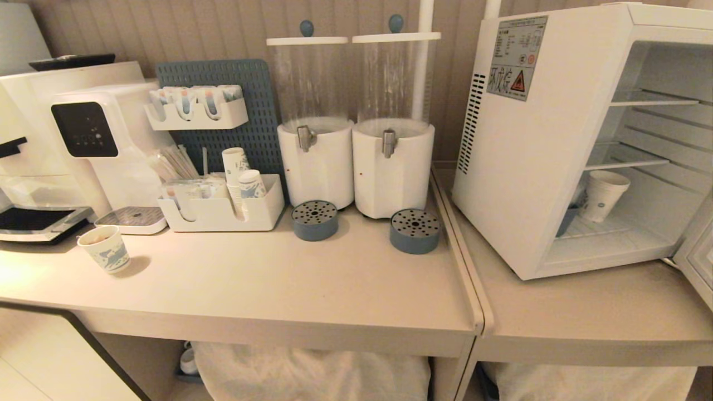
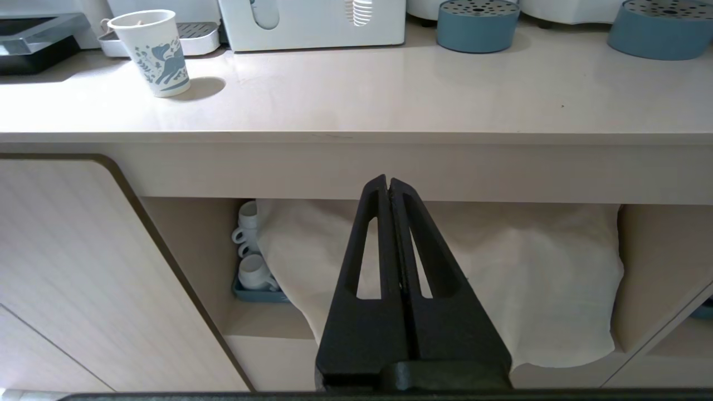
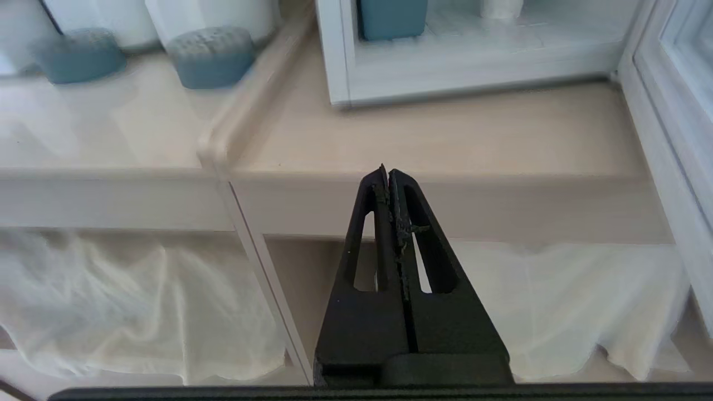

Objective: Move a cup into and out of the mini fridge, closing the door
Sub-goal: Take the paper cup out of the freezer

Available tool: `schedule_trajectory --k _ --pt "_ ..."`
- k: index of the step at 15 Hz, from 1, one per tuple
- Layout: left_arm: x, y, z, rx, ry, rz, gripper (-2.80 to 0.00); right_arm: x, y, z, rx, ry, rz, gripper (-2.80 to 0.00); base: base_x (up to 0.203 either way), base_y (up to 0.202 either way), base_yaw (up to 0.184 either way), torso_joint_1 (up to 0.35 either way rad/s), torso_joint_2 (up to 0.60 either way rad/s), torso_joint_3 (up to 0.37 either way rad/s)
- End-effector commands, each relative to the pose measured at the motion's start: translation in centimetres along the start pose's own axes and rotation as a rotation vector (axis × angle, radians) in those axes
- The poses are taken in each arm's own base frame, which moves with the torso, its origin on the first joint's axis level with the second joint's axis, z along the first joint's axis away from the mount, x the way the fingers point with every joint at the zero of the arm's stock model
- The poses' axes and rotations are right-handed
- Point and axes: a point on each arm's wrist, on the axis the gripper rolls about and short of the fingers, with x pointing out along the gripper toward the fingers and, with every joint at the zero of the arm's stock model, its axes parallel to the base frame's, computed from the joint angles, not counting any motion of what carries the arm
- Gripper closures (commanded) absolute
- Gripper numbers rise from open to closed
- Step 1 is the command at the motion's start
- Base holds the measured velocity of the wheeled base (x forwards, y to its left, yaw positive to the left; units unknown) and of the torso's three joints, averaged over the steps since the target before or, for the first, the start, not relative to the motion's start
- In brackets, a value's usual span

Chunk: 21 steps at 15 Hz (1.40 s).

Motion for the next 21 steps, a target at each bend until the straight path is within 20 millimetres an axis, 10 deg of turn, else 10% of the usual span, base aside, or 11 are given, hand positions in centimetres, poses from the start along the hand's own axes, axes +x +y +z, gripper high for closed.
schedule_trajectory --k 1,4,9,16,21 --pt "0.0 0.0 0.0 0.002 -0.004 0.002 0.0 -0.6 0.0 1.8 0.009 -0.047 0.004 0.0 0.0 0.0 0.0 0.0 0.0 0.0" --pt "0.0 0.0 0.0 -0.003 -0.004 0.003 0.0 -0.5 0.1 8.8 0.035 -0.053 0.008 0.0 0.0 0.0 0.0 0.0 0.0 0.0" --pt "0.0 0.0 0.0 -0.003 -0.004 0.003 0.0 12.2 0.2 14.1 0.085 0.303 -0.009 0.0 0.0 0.0 0.0 0.0 0.0 0.0" --pt "0.0 0.0 0.0 -0.01 -0.004 0.003 0.0 30.5 -2.2 5.2 0.098 0.537 -0.19 0.0 0.0 0.0 0.0 0.0 0.0 0.0" --pt "0.0 0.0 0.0 -0.019 -0.004 0.003 0.0 35.0 -6.5 1.4 0.05 0.22 -0.363 0.0 0.0 0.0 0.0 0.0 0.0 0.0"
